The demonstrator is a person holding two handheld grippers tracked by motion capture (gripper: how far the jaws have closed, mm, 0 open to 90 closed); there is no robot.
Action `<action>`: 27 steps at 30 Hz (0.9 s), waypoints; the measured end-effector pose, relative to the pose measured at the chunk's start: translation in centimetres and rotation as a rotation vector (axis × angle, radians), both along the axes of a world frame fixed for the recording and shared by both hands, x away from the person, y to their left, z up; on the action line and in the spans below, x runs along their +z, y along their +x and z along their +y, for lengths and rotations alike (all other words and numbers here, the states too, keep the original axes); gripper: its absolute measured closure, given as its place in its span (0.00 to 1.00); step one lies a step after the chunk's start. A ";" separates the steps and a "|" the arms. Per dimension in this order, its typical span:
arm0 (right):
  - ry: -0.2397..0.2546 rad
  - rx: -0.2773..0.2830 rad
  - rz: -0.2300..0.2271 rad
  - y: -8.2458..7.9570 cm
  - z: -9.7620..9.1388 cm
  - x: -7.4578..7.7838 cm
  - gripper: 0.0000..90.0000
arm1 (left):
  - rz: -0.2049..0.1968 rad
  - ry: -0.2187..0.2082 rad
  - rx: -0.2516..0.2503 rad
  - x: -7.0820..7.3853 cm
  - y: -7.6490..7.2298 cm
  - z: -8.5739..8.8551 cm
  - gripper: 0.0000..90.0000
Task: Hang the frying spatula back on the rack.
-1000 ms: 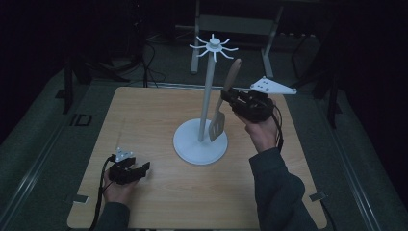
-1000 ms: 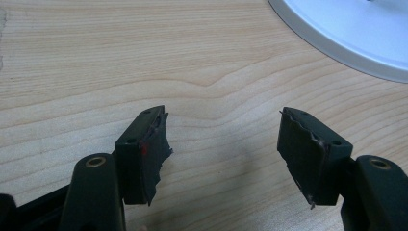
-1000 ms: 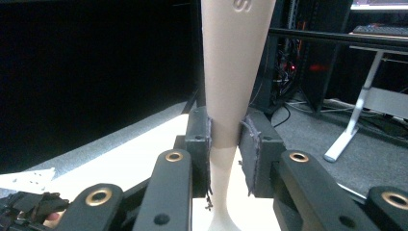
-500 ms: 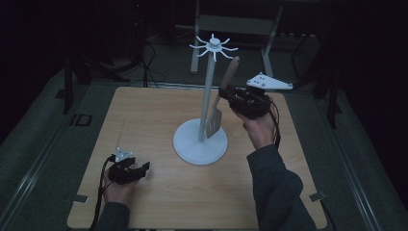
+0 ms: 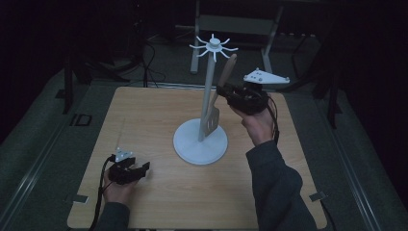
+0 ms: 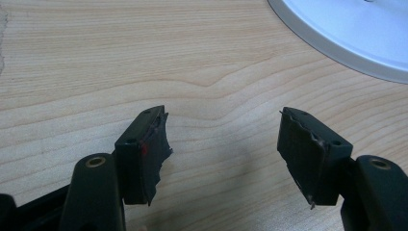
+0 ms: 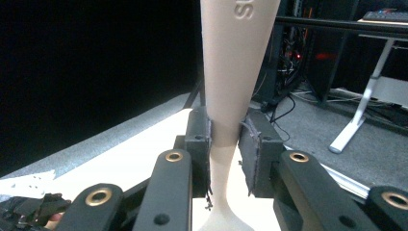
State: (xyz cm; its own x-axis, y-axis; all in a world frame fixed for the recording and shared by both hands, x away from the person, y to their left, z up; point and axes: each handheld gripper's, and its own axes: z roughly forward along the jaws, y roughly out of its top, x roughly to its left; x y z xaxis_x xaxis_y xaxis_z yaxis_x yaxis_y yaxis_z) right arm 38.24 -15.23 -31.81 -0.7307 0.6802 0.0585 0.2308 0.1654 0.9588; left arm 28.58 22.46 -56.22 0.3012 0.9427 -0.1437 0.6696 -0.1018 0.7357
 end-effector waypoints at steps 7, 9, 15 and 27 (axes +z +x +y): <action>-0.018 0.000 0.016 0.4 0.4 -0.2 0.83 | 0.001 -0.001 -0.001 0.0 0.0 -0.1 0.39; -0.018 -0.001 0.019 0.5 0.4 -0.2 0.83 | 0.001 0.000 0.000 0.0 0.0 0.0 0.39; -0.029 0.000 0.023 0.7 0.6 -0.4 0.83 | 0.002 -0.001 -0.002 0.0 0.0 -0.1 0.39; -0.015 -0.001 0.013 0.4 -0.1 -0.8 0.58 | 0.003 0.001 -0.002 -0.1 0.0 -0.1 0.39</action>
State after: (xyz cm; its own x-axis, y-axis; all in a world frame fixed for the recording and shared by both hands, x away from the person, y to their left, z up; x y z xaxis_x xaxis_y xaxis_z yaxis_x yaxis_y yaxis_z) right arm 38.60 -15.34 -32.56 -0.7297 0.6814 0.0578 0.2429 0.1792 0.9533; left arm 28.63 22.37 -56.29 0.3027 0.9422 -0.1436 0.6719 -0.1041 0.7333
